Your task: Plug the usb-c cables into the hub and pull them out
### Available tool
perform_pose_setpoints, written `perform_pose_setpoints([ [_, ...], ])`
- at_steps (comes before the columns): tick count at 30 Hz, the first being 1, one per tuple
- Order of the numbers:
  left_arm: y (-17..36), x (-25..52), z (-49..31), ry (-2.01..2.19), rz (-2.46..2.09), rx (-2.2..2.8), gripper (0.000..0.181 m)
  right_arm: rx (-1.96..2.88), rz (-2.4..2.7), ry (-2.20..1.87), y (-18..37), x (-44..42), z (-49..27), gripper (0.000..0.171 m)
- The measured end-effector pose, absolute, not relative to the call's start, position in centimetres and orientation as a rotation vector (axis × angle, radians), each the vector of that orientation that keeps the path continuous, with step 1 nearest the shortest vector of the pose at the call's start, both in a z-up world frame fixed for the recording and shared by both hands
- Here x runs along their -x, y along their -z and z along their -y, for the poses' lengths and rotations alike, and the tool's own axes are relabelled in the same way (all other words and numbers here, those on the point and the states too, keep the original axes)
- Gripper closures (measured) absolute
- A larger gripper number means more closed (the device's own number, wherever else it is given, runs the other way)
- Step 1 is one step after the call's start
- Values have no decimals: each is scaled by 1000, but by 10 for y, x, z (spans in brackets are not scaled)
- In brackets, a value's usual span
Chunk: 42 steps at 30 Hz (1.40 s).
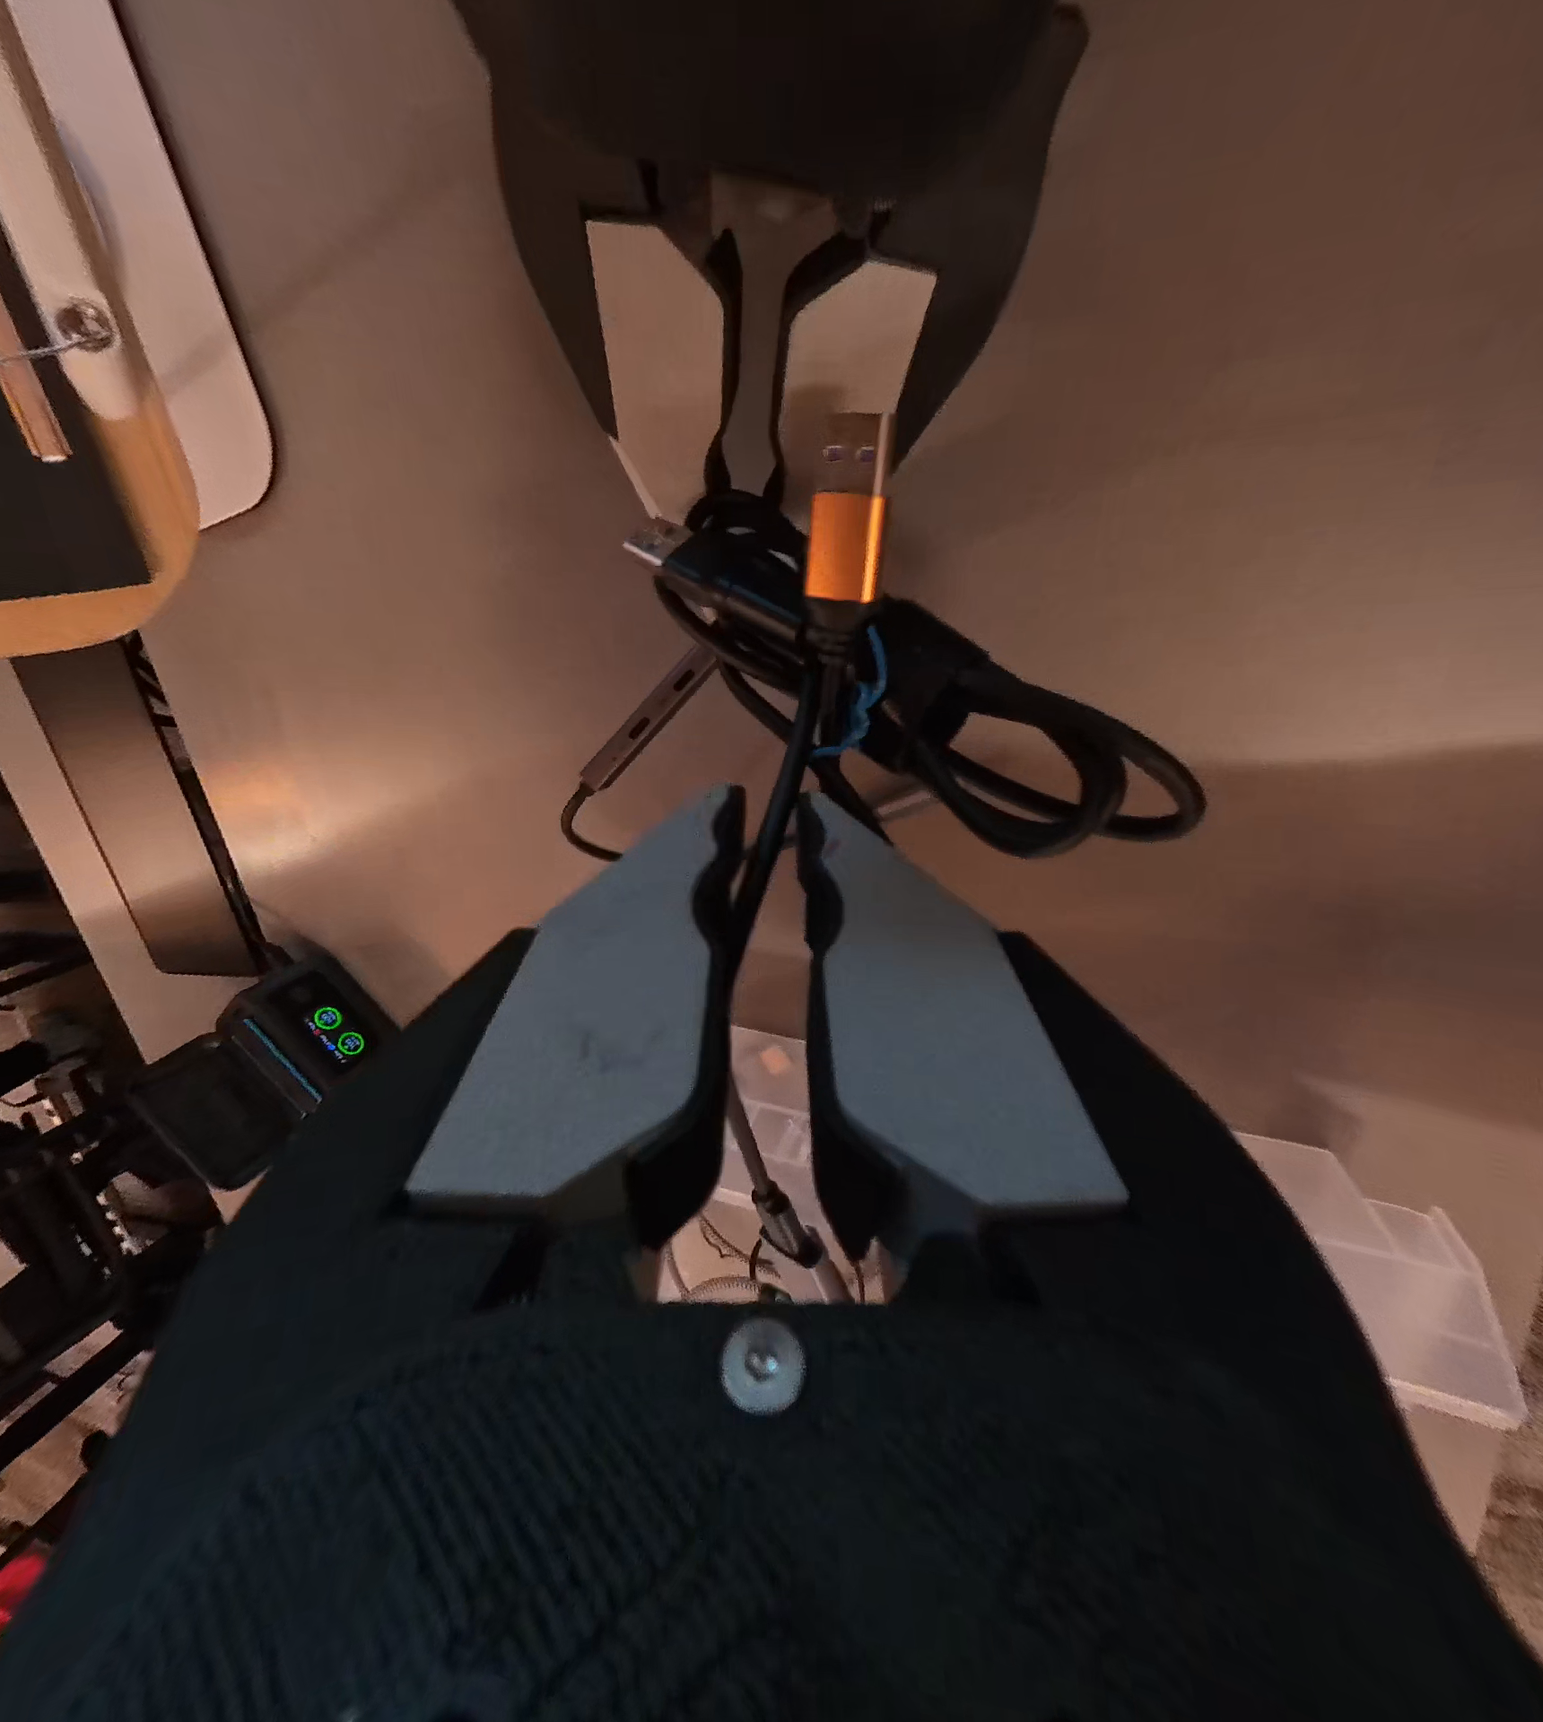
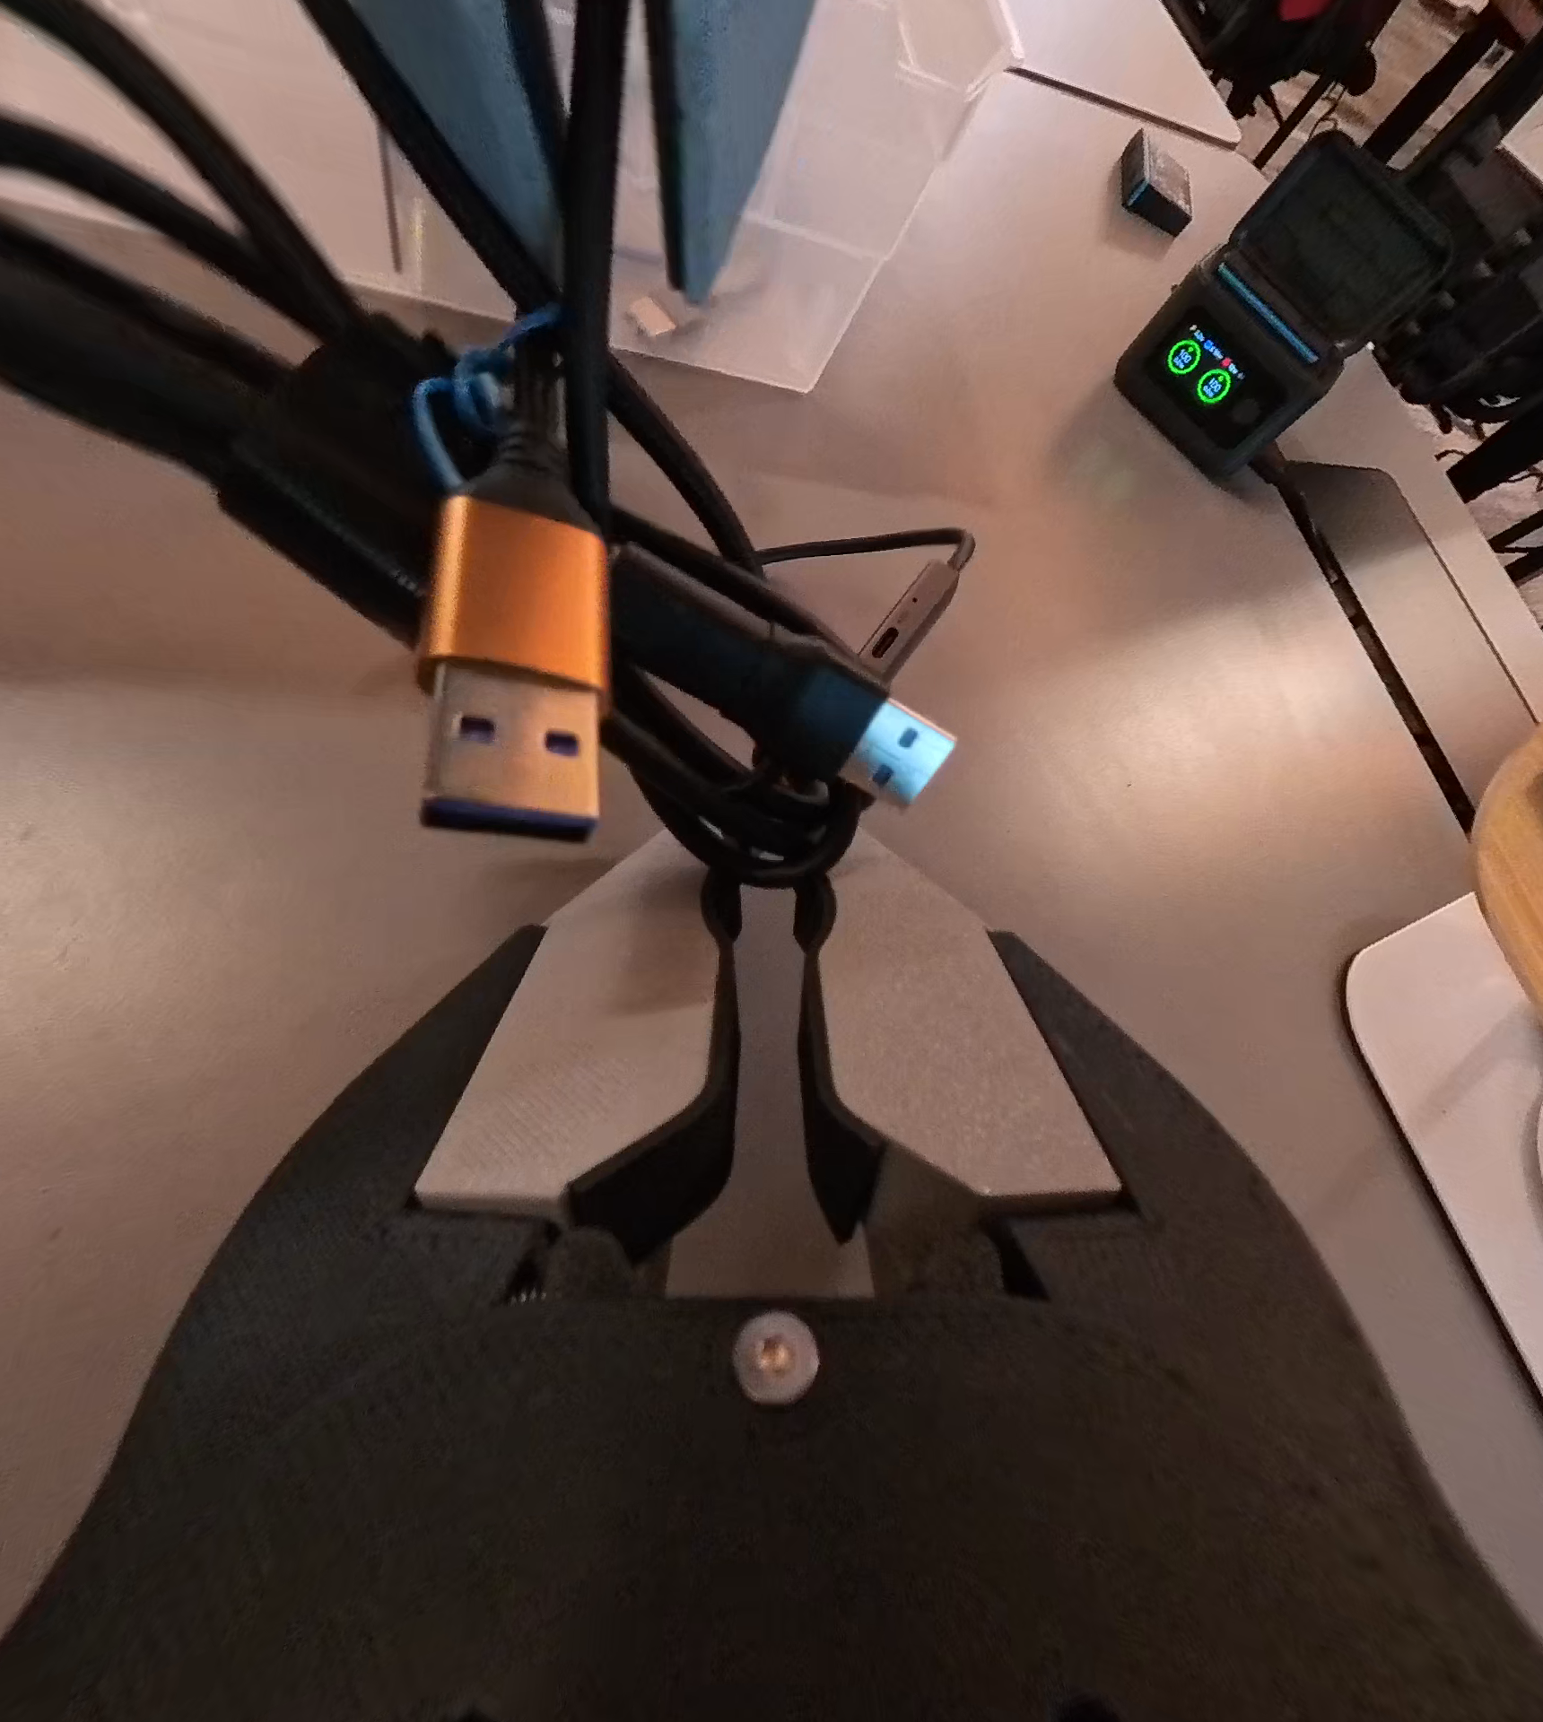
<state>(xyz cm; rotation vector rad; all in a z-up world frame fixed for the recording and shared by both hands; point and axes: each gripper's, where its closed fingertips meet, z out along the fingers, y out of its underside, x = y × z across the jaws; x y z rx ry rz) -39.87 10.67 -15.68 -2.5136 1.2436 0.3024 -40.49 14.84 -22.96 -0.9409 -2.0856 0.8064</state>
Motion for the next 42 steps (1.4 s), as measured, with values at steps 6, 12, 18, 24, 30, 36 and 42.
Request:
perform_pose_setpoints([
  [6,166,393,-102,-278,-1326,2581,180,892,2100,-797,231,402,-152,168],
  [12,113,385,-144,-327,-1123,2267,180,778,2166,-929,226,393,-127,169],
  [18,51,431,-179,-677,-762,1964,180,510,2207,-763,239,383,-106,169],
  [24,15,497,-170,-927,-444,1953,180,564,2187,-740,233,385,-123,170],
  [30,52,536,-132,-832,-355,2231,179,695,2110,-810,202,374,-174,171],
  [36,139,573,-33,-694,-279,2831,176,778,2055,-768,192,357,-213,171],
  [42,180,608,32,-800,-101,3109,174,904,1996,-813,187,358,-233,171],
])
